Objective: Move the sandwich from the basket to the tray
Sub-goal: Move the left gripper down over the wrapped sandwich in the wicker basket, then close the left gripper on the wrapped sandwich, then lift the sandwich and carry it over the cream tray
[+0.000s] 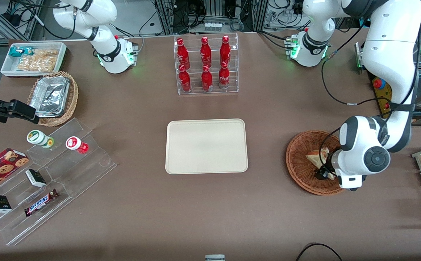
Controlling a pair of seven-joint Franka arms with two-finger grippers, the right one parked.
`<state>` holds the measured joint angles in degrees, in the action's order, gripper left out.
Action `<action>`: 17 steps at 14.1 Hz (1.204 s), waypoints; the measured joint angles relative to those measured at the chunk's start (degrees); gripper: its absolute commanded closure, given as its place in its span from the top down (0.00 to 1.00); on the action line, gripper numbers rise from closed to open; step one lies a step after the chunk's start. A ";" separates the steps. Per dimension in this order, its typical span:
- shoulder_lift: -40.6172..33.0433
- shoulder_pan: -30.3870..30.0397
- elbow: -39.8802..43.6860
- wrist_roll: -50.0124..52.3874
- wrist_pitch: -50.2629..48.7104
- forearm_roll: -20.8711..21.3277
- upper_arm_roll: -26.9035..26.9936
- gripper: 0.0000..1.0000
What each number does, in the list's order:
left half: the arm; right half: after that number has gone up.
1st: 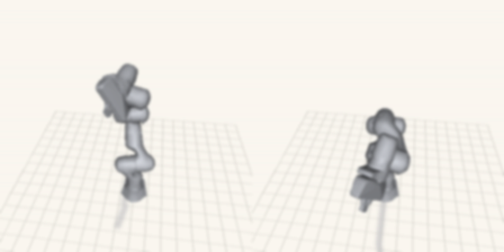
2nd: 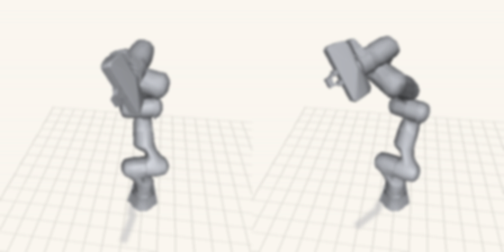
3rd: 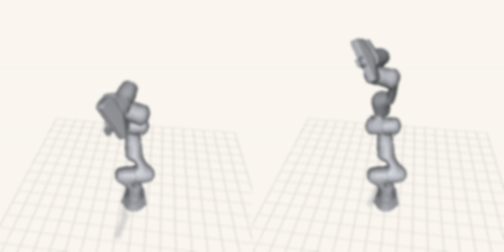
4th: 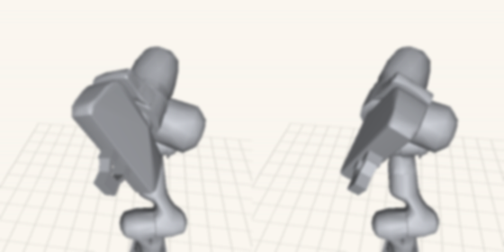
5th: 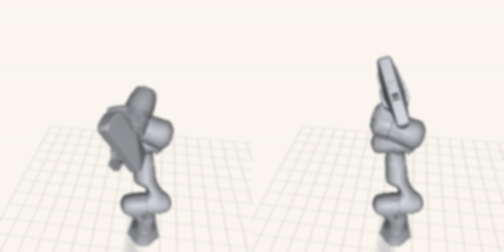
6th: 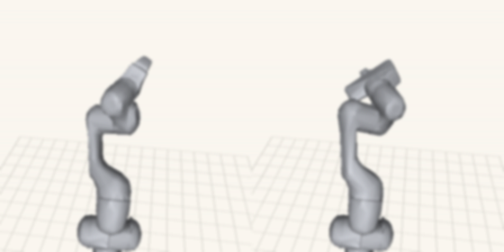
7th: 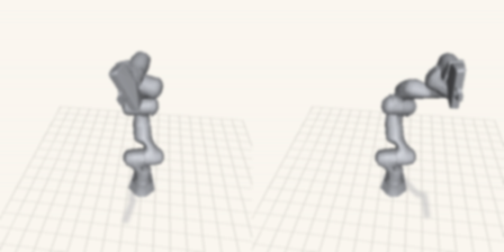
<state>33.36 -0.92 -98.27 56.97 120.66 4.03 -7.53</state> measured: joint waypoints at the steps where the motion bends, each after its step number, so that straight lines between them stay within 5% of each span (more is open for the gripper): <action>1: -0.19 -0.08 -1.06 0.00 1.16 0.01 0.12 1.00; 17: -3.70 -0.37 -1.92 -0.05 -1.81 0.34 0.33 0.99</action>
<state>29.66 -1.29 -100.20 56.92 118.85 4.37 -7.20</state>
